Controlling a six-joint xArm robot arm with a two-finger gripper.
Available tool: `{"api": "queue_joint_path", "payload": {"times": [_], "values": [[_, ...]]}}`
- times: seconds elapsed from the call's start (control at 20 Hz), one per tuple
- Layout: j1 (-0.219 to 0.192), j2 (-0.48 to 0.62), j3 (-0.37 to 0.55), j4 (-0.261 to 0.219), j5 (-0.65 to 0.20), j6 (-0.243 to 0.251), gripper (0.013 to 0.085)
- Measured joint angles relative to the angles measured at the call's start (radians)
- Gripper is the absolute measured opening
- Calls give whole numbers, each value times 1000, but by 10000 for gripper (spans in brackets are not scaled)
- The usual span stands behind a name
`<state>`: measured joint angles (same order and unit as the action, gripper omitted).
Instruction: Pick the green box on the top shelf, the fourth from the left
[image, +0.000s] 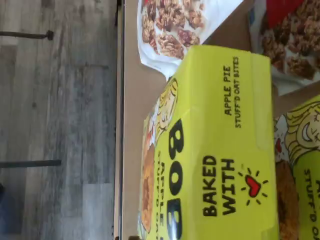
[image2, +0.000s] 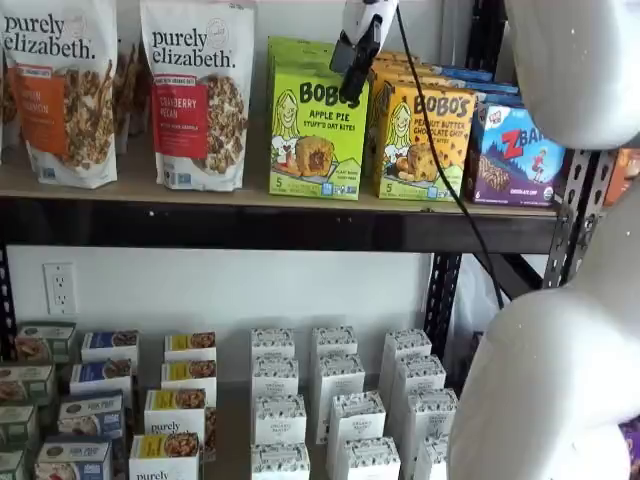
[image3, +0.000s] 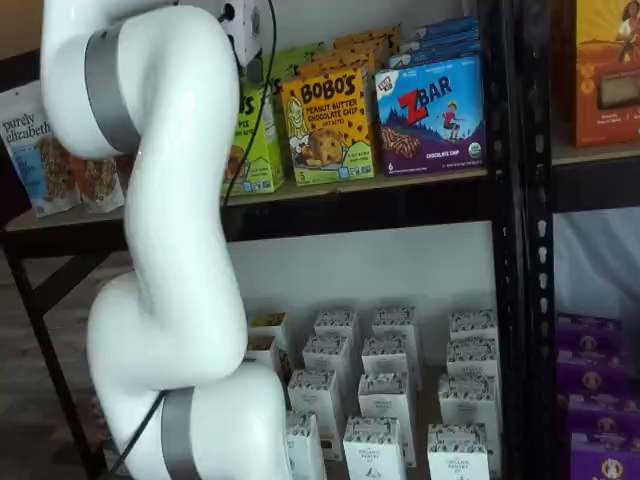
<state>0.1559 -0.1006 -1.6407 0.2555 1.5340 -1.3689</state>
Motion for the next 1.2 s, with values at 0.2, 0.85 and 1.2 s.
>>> {"api": "queue_joint_path", "payload": {"times": [0.2, 0.85, 1.2], "values": [[4, 8, 4, -13, -1, -1, 850], [17, 11, 33, -29, -27, 3, 850], [25, 2, 52, -34, -57, 9, 730]]}}
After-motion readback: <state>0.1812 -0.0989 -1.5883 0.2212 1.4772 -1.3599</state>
